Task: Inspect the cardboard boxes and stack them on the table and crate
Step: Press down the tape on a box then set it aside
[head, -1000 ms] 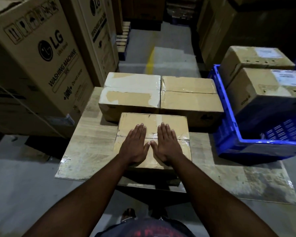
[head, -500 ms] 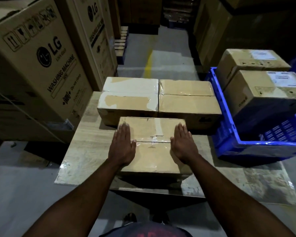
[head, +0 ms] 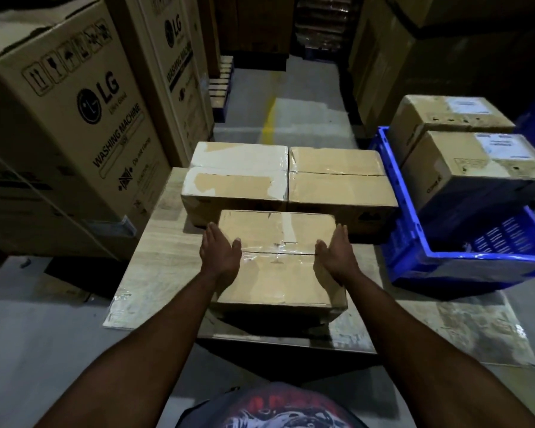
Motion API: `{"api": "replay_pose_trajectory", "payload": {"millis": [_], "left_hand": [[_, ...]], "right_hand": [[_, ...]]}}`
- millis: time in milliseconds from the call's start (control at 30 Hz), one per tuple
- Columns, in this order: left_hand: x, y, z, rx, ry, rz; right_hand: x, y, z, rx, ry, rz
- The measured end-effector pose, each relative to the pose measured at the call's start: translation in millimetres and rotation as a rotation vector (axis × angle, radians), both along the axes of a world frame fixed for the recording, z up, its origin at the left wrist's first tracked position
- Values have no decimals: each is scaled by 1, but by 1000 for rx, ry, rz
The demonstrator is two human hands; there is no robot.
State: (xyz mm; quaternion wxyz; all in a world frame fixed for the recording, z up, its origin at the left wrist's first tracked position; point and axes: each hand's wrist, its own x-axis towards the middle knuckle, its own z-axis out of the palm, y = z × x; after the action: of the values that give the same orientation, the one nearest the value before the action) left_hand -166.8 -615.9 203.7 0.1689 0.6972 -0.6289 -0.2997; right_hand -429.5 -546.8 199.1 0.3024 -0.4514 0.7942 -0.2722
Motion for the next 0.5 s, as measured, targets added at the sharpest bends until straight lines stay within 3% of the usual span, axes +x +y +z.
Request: {"api": "replay_pose_trajectory", "payload": {"millis": [100, 200, 500], "left_hand": [[-3, -11, 15, 193, 230, 139], [0, -18, 26, 258, 201, 166], [-1, -10, 50, 73, 224, 243]], "right_hand": [[3, -4, 9, 25, -113, -119], [3, -4, 21, 18, -163, -168], [3, 4, 53, -111, -122, -293]]}}
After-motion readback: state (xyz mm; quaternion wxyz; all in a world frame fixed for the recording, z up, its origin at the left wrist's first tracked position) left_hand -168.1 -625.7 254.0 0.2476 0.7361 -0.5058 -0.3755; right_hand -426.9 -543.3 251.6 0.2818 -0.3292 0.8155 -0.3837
